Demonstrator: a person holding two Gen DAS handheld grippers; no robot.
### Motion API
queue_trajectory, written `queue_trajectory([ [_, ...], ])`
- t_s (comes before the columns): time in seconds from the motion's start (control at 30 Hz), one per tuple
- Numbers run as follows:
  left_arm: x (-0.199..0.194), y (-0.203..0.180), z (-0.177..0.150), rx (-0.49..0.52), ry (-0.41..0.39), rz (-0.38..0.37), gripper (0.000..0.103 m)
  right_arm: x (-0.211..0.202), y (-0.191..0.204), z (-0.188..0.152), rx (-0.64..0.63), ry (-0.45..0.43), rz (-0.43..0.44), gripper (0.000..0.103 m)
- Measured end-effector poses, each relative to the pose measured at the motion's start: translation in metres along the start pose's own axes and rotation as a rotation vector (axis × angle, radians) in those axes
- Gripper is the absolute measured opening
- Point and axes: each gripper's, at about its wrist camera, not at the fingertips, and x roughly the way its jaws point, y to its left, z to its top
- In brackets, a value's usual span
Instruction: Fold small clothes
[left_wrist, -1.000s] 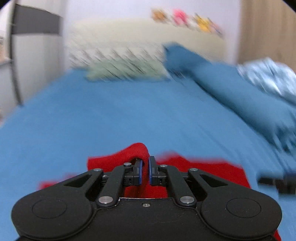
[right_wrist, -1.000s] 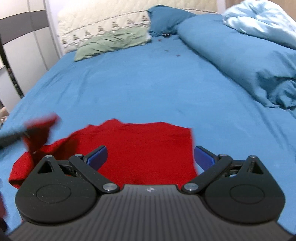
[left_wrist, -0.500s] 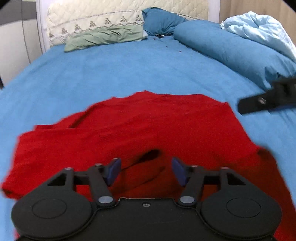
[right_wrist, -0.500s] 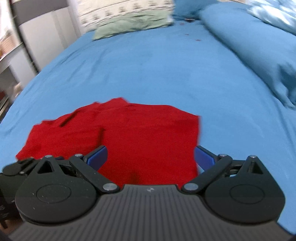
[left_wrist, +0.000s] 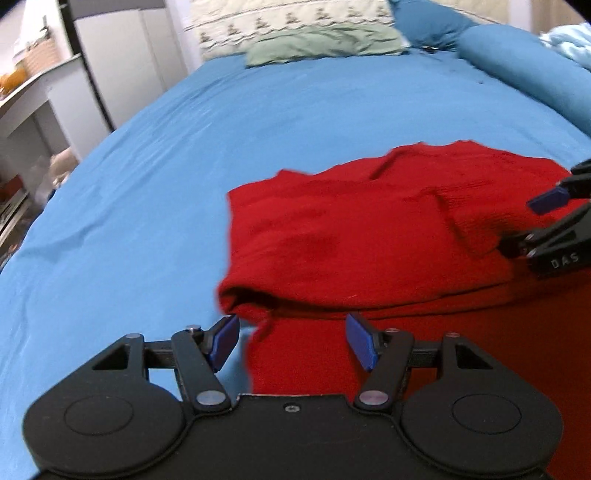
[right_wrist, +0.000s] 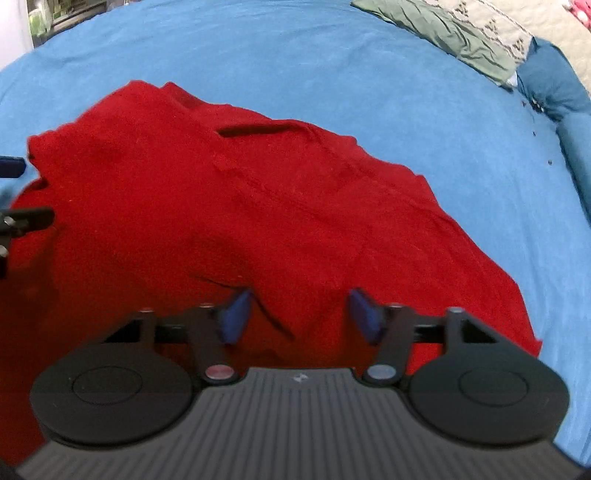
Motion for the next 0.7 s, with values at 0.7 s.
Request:
queue_trajectory([
  [0.7,0.010,0.033,-0.008,-0.079,0.019,-0.009,0.069,-0.034,-0.105,-0.099,0.942,-0.131,0.129,0.069],
])
